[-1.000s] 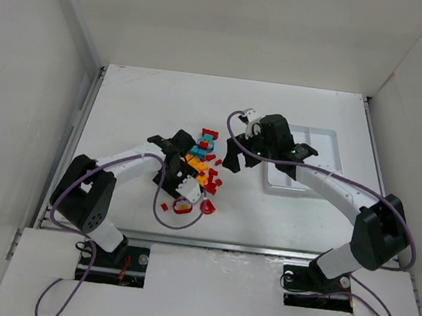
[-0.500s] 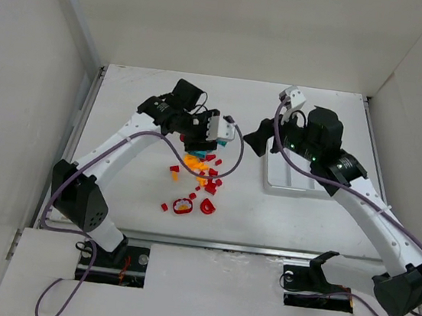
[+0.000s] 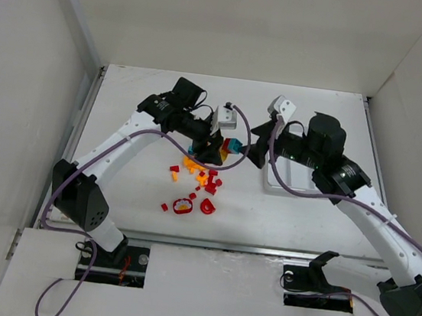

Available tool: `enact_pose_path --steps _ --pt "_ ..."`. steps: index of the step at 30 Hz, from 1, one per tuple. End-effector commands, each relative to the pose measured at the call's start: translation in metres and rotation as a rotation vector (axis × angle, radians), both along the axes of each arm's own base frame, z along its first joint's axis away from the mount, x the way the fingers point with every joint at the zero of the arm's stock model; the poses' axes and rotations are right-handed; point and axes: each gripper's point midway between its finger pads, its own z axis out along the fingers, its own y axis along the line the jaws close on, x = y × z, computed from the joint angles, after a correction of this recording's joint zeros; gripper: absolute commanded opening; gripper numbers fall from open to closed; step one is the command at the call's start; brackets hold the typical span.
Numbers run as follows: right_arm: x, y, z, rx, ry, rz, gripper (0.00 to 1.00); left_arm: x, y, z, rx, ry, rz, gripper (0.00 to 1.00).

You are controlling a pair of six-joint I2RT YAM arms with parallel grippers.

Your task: Sort the legos into containers by color

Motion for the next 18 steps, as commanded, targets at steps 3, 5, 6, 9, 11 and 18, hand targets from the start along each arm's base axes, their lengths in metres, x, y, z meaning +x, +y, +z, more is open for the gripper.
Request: enact_pose_path --steps 3,5,6,9,11,18 --pt "-0.01 0.018 -0.008 -0.01 -0.034 0.145 0.71 -0.01 -0.007 0.027 -0.078 0.02 -0.036 0.0" --pt "-0.011 0.02 -0.017 -0.023 -0.025 0.164 0.72 -0.01 -0.007 0.027 -0.078 0.02 -0.036 0.0" --pt "-0.01 0.022 -0.02 -0.026 -0.015 0.173 0.73 -0.009 -0.007 0.031 -0.083 0.005 -0.041 0.0" --pt "-0.008 0.023 -0.024 -0.035 -0.014 0.175 0.75 -0.008 -0.008 0.031 -0.084 -0.006 -0.047 0.0" --pt "-0.006 0.024 -0.028 -0.041 -0.003 0.175 0.73 -0.008 -0.008 0.031 -0.084 -0.006 -0.047 0.0" --pt "0.003 0.027 -0.029 -0.046 -0.005 0.156 0.6 -0.008 -0.007 0.029 -0.081 -0.023 -0.061 0.0"
